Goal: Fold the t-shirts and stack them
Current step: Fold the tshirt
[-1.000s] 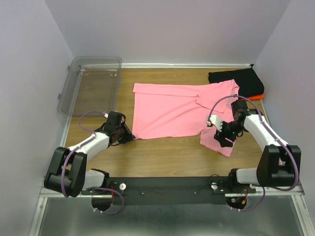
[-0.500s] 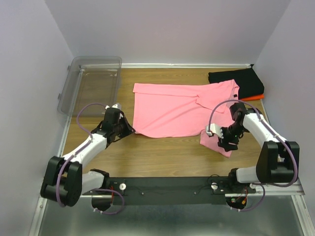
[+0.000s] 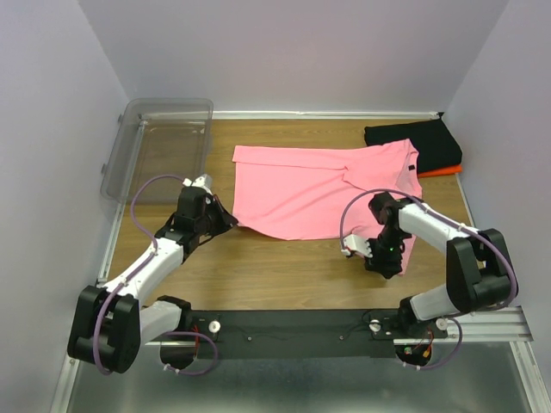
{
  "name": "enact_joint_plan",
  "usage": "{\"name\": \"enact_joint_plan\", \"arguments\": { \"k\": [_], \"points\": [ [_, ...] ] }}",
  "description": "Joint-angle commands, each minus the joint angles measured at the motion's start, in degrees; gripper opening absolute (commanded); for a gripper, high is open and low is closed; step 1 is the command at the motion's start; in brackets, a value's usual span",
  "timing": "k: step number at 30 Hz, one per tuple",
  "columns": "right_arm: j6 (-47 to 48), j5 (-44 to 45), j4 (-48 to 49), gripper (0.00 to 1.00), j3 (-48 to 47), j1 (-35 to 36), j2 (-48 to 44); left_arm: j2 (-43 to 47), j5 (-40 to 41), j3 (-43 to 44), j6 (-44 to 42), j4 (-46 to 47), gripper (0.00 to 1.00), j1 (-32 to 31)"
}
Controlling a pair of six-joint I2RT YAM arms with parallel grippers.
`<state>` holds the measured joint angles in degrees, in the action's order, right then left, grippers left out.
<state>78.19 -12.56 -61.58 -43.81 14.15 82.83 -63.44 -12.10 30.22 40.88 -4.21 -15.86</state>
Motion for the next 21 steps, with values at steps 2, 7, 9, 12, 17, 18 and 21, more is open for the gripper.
{"name": "enact_joint_plan", "arguments": {
  "k": [2,7,9,12,17,18,21],
  "points": [
    [-12.7,8.7,10.6,0.52,2.3,1.5,3.4,-0.1,-2.2,-0.5,-1.2,1.9,0.00,0.6],
    [-14.5,9.1,12.5,0.16,2.9,1.5,2.5,0.2,-2.1,-0.7,-1.2,2.1,0.00,0.7],
    [-15.2,8.7,12.6,0.04,2.9,1.5,2.2,0.4,-2.1,-0.7,-1.2,2.0,0.00,0.7],
    [-16.1,6.8,10.9,0.01,1.5,1.4,0.5,0.6,-2.2,-0.7,-1.2,1.8,0.00,0.7],
    [-16.8,2.3,4.4,0.01,-8.1,1.5,-1.8,1.0,-2.0,-0.4,-1.3,1.4,0.00,1.2],
    [-17.8,1.8,4.1,0.00,-10.9,1.5,-1.8,1.0,-1.9,-0.2,-1.5,1.0,0.00,1.2],
    [-19.0,1.1,2.5,0.01,-13.6,1.5,0.0,1.5,-1.7,-0.1,-1.8,0.4,0.00,1.4]
  ]
}}
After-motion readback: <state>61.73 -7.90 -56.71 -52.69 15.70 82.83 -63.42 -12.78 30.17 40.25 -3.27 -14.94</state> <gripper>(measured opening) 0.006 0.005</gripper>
